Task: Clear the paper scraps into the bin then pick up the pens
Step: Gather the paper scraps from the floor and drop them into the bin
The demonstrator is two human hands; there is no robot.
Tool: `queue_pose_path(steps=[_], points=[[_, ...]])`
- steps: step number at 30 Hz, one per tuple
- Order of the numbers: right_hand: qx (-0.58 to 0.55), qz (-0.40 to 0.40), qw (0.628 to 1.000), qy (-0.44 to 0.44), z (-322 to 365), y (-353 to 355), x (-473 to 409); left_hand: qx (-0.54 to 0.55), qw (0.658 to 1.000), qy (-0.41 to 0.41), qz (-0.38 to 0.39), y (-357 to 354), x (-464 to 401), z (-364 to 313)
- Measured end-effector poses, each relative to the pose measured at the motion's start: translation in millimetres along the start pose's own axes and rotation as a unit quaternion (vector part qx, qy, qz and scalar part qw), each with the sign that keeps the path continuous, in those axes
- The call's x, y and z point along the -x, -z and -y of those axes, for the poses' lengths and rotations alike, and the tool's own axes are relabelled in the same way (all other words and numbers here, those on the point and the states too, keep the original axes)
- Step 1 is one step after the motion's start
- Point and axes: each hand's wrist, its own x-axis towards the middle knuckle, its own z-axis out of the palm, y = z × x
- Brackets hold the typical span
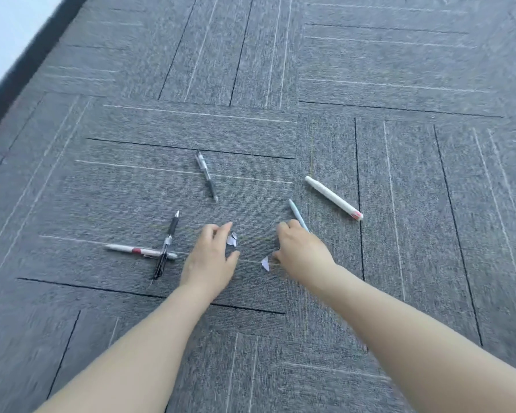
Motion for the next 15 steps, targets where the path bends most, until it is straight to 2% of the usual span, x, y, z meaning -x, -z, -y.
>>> queue_pose_path(steps=[5,11,13,15], points=[[-0.024,0.006,1.0,0.018,-8.2,-0.3,-13.9,0.041,0.999,-0.026,0.019,5.1,-26.6,-3.5],[-0.028,-0.021,0.998,0.051,-8.8,-6.7,-4.5,0.015,0.999,-0.034,0.031,5.5,-30.8,-2.9],[-0.042,-0.022,0.997,0.069,-6.4,-9.1,-0.1,0.031,0.999,-0.02,0.004,4.1,-29.0,-0.5],[-0.044,-0.005,0.995,0.084,-3.2,-11.9,3.3,0.074,0.995,0.025,-0.066,5.9,-26.6,4.2]])
